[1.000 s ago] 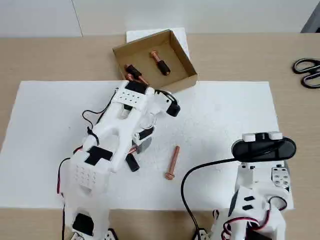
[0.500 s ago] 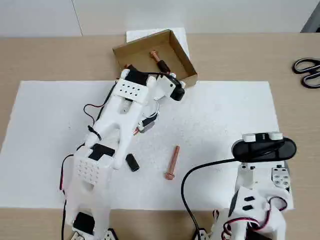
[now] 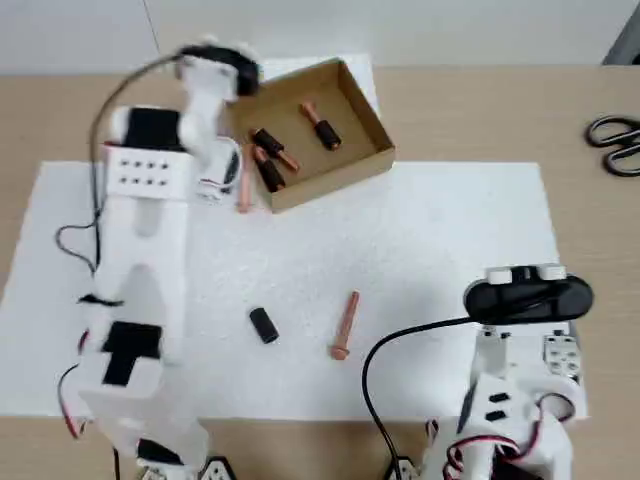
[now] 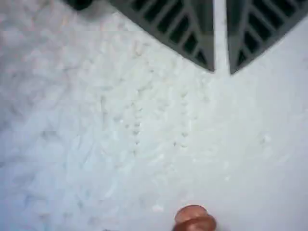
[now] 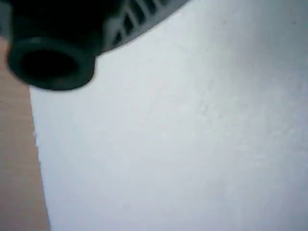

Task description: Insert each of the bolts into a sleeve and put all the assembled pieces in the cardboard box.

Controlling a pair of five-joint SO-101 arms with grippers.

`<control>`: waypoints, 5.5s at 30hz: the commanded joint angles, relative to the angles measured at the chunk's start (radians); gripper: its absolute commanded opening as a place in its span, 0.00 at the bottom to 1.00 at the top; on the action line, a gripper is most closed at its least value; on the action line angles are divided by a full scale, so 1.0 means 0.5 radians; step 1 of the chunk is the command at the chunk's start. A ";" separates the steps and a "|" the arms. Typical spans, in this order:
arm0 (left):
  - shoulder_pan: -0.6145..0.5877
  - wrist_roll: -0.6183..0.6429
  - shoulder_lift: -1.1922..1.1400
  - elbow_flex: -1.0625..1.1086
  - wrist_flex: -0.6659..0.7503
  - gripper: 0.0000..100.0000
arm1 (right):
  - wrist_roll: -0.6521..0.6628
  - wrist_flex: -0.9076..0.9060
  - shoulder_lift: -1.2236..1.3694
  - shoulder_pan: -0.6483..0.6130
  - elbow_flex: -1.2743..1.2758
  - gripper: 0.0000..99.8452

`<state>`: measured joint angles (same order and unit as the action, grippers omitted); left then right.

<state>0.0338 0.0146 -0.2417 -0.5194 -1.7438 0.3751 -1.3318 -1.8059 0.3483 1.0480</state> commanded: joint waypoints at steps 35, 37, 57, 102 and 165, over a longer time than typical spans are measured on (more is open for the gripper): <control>0.451 -0.288 0.267 0.391 -0.021 0.01 | 0.015 0.044 -0.011 0.011 -0.021 0.01; 0.543 -0.365 0.267 0.502 -0.021 0.01 | 0.015 0.044 -0.011 0.011 -0.021 0.01; 1.123 -0.709 0.267 0.766 -0.021 0.01 | 0.015 0.044 -0.011 0.017 -0.021 0.01; 1.479 -1.639 0.245 0.830 -0.015 0.17 | 0.015 0.044 -0.014 0.011 -0.018 0.01; 1.227 1.298 -0.270 0.717 -0.015 0.17 | 0.015 0.044 -0.011 0.011 -0.009 0.01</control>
<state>0.6444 0.6697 -0.3844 -0.1634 -1.7285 0.3782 -1.3334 -1.8059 0.3529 1.0480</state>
